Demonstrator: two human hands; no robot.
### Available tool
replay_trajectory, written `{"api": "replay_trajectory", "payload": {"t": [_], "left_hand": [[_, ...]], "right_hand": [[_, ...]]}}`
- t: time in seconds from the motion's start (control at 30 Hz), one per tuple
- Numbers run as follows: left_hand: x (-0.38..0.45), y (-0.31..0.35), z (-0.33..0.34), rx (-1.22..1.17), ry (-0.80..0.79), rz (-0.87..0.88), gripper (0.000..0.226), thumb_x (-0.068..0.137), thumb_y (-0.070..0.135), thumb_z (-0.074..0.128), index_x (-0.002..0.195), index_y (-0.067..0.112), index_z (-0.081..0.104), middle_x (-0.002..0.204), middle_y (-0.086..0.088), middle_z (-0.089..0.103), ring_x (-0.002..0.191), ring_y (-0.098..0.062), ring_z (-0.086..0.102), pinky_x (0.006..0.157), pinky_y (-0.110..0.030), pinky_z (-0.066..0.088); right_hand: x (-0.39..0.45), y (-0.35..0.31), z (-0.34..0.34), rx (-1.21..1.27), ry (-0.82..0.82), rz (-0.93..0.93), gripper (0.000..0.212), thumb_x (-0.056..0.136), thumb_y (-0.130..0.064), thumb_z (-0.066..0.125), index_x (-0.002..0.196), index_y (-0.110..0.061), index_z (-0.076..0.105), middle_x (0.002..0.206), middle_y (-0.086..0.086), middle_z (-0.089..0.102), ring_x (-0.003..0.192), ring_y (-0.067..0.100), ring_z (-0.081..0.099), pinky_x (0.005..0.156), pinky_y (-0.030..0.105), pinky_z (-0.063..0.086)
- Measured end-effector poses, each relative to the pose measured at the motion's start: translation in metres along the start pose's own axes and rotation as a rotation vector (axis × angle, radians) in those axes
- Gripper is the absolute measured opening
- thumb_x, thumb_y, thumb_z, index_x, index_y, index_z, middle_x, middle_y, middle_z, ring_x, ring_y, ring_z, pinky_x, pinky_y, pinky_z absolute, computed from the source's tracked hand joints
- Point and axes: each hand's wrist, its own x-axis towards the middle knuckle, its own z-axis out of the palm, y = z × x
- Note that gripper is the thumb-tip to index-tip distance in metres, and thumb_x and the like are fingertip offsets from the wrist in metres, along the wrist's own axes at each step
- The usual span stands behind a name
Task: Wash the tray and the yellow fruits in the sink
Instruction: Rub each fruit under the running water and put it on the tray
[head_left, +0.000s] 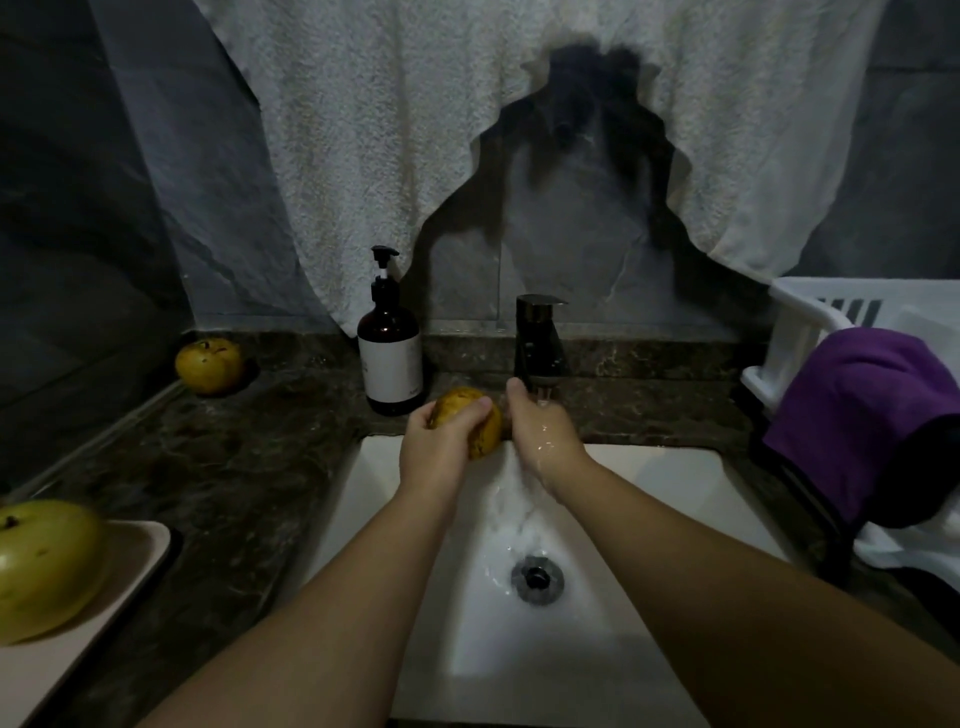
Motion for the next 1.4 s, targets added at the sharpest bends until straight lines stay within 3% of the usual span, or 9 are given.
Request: {"api": "replay_trajectory", "payload": {"t": [0.13, 0.27, 0.4, 0.5, 0.67, 0.83, 1.0, 1.23, 1.4], "left_hand": [[-0.002, -0.002, 0.0, 0.001, -0.012, -0.005, 0.084, 0.074, 0.055, 0.084, 0.143, 0.027, 0.048, 0.121, 0.002, 0.062, 0.108, -0.019, 0.061, 0.096, -0.04, 0.052], [-0.006, 0.001, 0.006, 0.038, -0.04, -0.03, 0.068, 0.083, 0.054, 0.079, 0.138, 0.028, 0.046, 0.122, 0.0, 0.06, 0.106, -0.018, 0.06, 0.097, -0.043, 0.053], [-0.017, 0.004, 0.014, 0.087, -0.156, -0.043, 0.055, 0.085, 0.055, 0.077, 0.127, 0.03, 0.051, 0.112, 0.003, 0.064, 0.101, -0.018, 0.063, 0.075, -0.034, 0.052], [-0.024, 0.001, 0.022, 0.125, -0.285, -0.051, 0.061, 0.084, 0.053, 0.079, 0.133, 0.03, 0.052, 0.115, 0.001, 0.068, 0.102, -0.019, 0.067, 0.075, -0.034, 0.054], [-0.026, 0.0, 0.028, 0.046, -0.411, -0.012, 0.061, 0.093, 0.034, 0.075, 0.147, 0.039, 0.048, 0.13, 0.004, 0.063, 0.114, -0.018, 0.065, 0.082, -0.029, 0.056], [-0.032, 0.006, 0.039, 0.199, -0.365, -0.058, 0.031, 0.103, 0.054, 0.055, 0.129, 0.039, 0.06, 0.118, 0.001, 0.071, 0.099, -0.017, 0.068, 0.077, -0.033, 0.054], [-0.018, 0.018, 0.058, 0.281, -0.352, -0.143, 0.025, 0.106, 0.041, 0.053, 0.114, 0.021, 0.066, 0.097, -0.004, 0.067, 0.075, -0.016, 0.058, 0.072, -0.033, 0.05], [-0.018, 0.019, 0.09, 0.327, -0.209, -0.11, 0.039, 0.103, 0.056, 0.053, 0.093, 0.019, 0.06, 0.085, -0.003, 0.06, 0.071, -0.019, 0.055, 0.062, -0.03, 0.042], [-0.017, 0.016, 0.093, 0.298, -0.276, -0.128, 0.026, 0.105, 0.008, 0.038, 0.085, 0.014, 0.053, 0.073, -0.01, 0.043, 0.057, -0.023, 0.039, 0.053, -0.031, 0.027]], "right_hand": [[-0.006, 0.005, -0.009, -0.293, -0.05, -0.189, 0.027, 0.106, -0.023, 0.04, 0.094, -0.012, 0.062, 0.087, 0.001, 0.056, 0.079, 0.019, 0.052, 0.067, 0.03, 0.038], [-0.017, 0.009, -0.032, -0.348, -0.04, -0.076, 0.016, 0.096, -0.011, 0.049, 0.093, -0.026, 0.048, 0.099, 0.004, 0.056, 0.084, 0.019, 0.055, 0.064, 0.03, 0.047], [-0.038, 0.006, -0.05, 0.034, -0.178, 0.205, 0.018, 0.099, -0.037, 0.049, 0.111, -0.03, 0.06, 0.106, 0.006, 0.064, 0.087, 0.023, 0.067, 0.056, 0.032, 0.056], [-0.04, 0.014, -0.056, 0.203, -0.308, 0.298, 0.054, 0.089, -0.07, 0.057, 0.122, -0.027, 0.066, 0.115, 0.009, 0.07, 0.098, 0.027, 0.072, 0.062, 0.035, 0.059], [-0.034, 0.019, -0.059, 0.382, -0.368, 0.262, 0.062, 0.081, -0.068, 0.07, 0.128, -0.027, 0.065, 0.109, 0.012, 0.077, 0.095, 0.027, 0.076, 0.065, 0.032, 0.058], [-0.027, 0.028, -0.073, 0.365, -0.305, 0.275, 0.063, 0.085, -0.066, 0.067, 0.128, -0.02, 0.063, 0.107, 0.018, 0.076, 0.068, 0.021, 0.069, 0.05, 0.025, 0.049], [-0.018, 0.035, -0.093, 0.338, -0.176, 0.25, 0.067, 0.089, -0.07, 0.057, 0.126, -0.015, 0.06, 0.085, 0.014, 0.066, 0.055, 0.018, 0.061, 0.042, 0.023, 0.041], [-0.009, 0.036, -0.101, 0.226, 0.113, 0.096, 0.063, 0.089, -0.073, 0.05, 0.127, -0.023, 0.05, 0.094, 0.017, 0.071, 0.057, 0.021, 0.067, 0.045, 0.027, 0.044], [-0.006, 0.038, -0.102, 0.28, 0.179, 0.061, 0.061, 0.087, -0.072, 0.051, 0.123, -0.022, 0.05, 0.087, 0.016, 0.071, 0.049, 0.018, 0.065, 0.041, 0.024, 0.042]]}}
